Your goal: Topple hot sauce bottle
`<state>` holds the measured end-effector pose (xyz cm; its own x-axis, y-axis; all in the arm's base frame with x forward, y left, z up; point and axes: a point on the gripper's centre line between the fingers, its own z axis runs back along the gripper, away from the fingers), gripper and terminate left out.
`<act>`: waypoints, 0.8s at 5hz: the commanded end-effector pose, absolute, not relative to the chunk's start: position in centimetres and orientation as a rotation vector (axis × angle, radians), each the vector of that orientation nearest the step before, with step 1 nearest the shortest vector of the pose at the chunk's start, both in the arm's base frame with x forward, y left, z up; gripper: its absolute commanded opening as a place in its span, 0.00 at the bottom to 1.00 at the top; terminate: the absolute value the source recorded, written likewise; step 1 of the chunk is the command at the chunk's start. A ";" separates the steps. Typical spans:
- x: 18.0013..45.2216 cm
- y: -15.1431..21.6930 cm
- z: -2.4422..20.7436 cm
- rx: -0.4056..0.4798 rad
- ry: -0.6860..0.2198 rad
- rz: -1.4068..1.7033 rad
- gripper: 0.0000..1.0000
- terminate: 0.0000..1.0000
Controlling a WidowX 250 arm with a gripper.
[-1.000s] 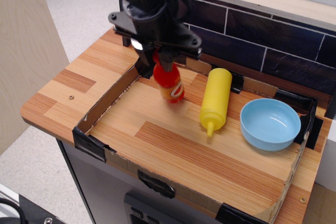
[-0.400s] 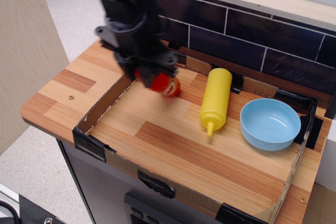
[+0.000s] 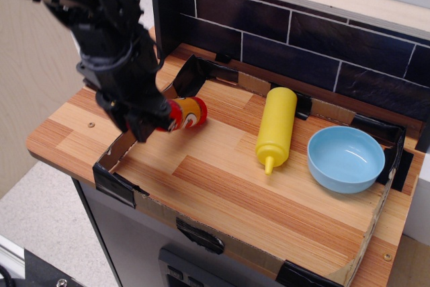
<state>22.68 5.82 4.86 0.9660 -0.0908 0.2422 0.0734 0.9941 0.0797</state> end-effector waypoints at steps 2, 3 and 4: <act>23.3 6.4 3.6 0.178 -0.246 -0.061 1.00 0.00; 23.2 6.0 4.3 0.160 -0.253 -0.050 1.00 0.00; 23.1 5.7 5.1 0.150 -0.259 -0.047 1.00 0.00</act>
<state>22.30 5.22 4.00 0.9765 -0.0579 0.2076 0.0292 0.9899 0.1390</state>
